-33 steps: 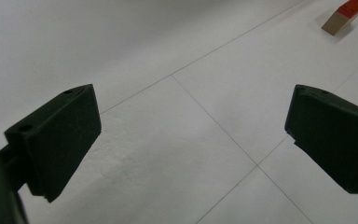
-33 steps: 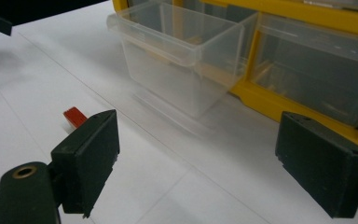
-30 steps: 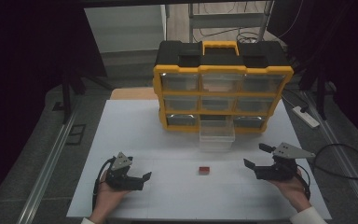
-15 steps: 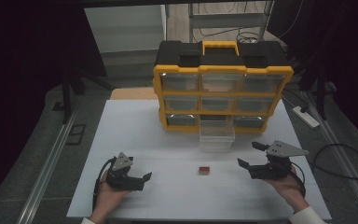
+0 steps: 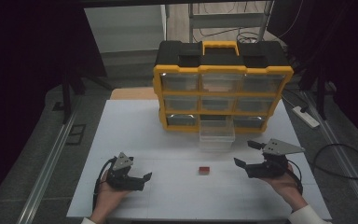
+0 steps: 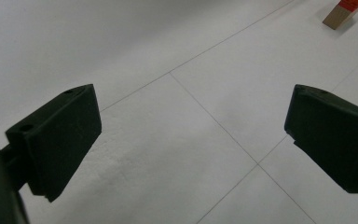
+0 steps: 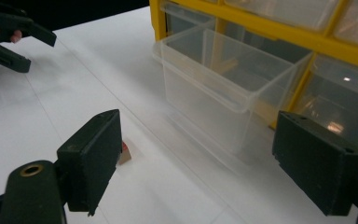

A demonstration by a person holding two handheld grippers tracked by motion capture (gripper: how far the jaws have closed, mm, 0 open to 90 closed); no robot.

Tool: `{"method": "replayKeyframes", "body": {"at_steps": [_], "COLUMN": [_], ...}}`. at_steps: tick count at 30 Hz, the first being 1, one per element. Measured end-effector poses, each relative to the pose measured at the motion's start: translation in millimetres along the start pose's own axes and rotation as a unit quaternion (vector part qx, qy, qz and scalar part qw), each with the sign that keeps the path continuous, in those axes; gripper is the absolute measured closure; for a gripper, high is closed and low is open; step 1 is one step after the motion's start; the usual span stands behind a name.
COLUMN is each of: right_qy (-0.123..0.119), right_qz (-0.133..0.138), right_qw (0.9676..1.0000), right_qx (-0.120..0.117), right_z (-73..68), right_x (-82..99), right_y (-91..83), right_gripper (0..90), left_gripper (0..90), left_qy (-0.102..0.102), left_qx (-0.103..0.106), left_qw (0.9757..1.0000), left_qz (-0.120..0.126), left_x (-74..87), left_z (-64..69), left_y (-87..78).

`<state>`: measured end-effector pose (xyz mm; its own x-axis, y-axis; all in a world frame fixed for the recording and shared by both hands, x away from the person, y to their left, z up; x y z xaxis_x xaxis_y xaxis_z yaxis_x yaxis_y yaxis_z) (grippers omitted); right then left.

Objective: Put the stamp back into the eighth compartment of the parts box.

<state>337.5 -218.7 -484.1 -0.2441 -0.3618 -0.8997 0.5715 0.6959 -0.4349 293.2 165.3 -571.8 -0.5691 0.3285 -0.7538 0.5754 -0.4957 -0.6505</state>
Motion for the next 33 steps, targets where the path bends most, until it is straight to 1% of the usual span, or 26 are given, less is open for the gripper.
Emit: {"method": "replayKeyframes", "body": {"at_steps": [4,9,14,23,27,33], "right_qy": [-0.005,-0.011,-0.011,-0.024,-0.026,-0.036], "right_qz": [0.002,-0.006,-0.006,-0.014,-0.014,-0.022], "right_qw": [0.9999,0.9998,0.9996,0.9988,0.9985,0.9973], "right_qx": [-0.009,-0.016,-0.024,-0.041,-0.045,-0.060], "right_z": [-3.9,-7.4,-10.5,-22.2,-25.2,-33.2], "right_x": [-5.9,-6.4,-7.8,-13.6,-15.8,-18.0], "right_y": [3.8,8.5,13.7,25.8,29.0,35.1], "right_gripper": [16.7,16.9,17.0,17.0,17.1,17.5], "left_gripper": [3.9,3.9,4.0,4.0,4.1,4.1], "left_qy": [0.002,0.003,0.003,0.004,0.004,0.006], "left_qx": [0.000,0.001,0.000,0.000,0.001,0.000], "left_qw": [1.0000,1.0000,1.0000,1.0000,1.0000,1.0000], "left_qz": [0.000,0.000,-0.001,-0.001,-0.003,-0.003], "left_x": [-0.1,0.0,0.0,0.1,0.4,0.3], "left_z": [0.2,-0.1,0.2,0.3,0.3,0.7], "left_y": [0.2,0.1,0.7,0.8,1.0,1.4]}}
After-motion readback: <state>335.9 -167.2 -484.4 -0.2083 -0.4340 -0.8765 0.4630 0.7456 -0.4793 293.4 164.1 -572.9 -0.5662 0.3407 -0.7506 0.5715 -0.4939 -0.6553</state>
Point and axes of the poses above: each handheld gripper's, and its own axes: y roughly forward along the jaws, x roughly out of its underside, z roughly to its right, the point moved 7 cm from there along y, roughly forward along the jaws, and after that the axes turned 1 degree about -y, right-handed, at the moved point
